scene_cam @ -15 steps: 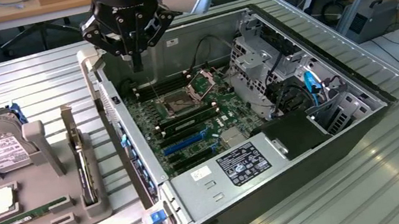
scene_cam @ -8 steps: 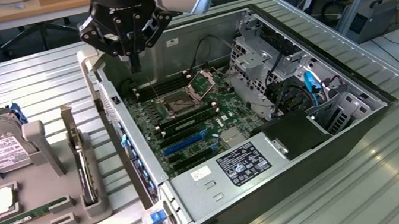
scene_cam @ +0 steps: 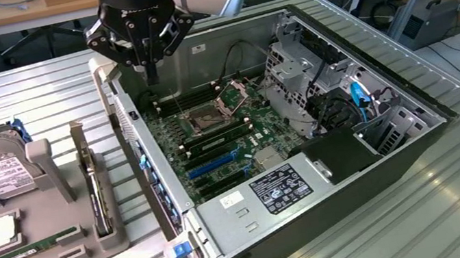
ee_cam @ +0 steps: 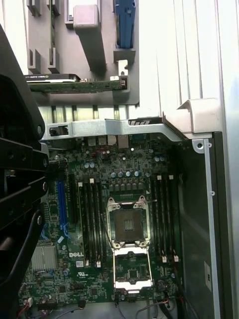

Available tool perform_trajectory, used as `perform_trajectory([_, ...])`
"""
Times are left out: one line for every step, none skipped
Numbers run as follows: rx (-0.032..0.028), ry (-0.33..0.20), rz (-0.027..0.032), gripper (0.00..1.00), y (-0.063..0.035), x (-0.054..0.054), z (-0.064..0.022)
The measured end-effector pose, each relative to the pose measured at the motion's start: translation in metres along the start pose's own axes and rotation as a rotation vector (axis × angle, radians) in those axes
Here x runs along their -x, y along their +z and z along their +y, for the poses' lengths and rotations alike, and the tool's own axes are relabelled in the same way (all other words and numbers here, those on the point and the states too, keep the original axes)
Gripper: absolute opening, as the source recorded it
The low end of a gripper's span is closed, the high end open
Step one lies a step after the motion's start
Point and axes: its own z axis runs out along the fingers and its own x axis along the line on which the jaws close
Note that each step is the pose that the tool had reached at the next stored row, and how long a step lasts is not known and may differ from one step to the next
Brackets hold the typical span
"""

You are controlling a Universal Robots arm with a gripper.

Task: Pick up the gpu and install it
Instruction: 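Reach for the gpu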

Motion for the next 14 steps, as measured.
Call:
perform_trajectory([0.0000, 0.000, 0.0000, 0.11, 0.0000, -0.0008, 0.0000])
perform_trajectory([0.0000, 0.000, 0.0000, 0.11, 0.0000, -0.0016, -0.0001])
perform_trajectory([0.0000, 0.000, 0.0000, 0.11, -0.0001, -0.0023, -0.0001])
perform_trajectory([0.0000, 0.000, 0.0000, 0.11, -0.0001, -0.0031, -0.0002])
perform_trajectory([0.0000, 0.000, 0.0000, 0.11, -0.0001, -0.0035, -0.0002])
perform_trajectory([0.0000, 0.000, 0.0000, 0.11, -0.0001, -0.0047, -0.0003])
perform_trajectory([0.0000, 0.000, 0.0000, 0.11, -0.0002, -0.0054, -0.0004])
perform_trajectory([0.0000, 0.000, 0.0000, 0.11, -0.0002, -0.0059, -0.0004])
perform_trajectory([0.0000, 0.000, 0.0000, 0.11, -0.0002, -0.0064, -0.0004])
perform_trajectory([0.0000, 0.000, 0.0000, 0.11, -0.0002, -0.0070, -0.0005])
perform_trajectory([0.0000, 0.000, 0.0000, 0.11, -0.0002, -0.0077, -0.0006])
perform_trajectory([0.0000, 0.000, 0.0000, 0.11, -0.0002, -0.0081, -0.0006])
perform_trajectory([0.0000, 0.000, 0.0000, 0.11, -0.0002, -0.0086, -0.0006])
perform_trajectory([-0.0001, 0.000, 0.0001, 0.11, -0.0003, -0.0091, -0.0007])
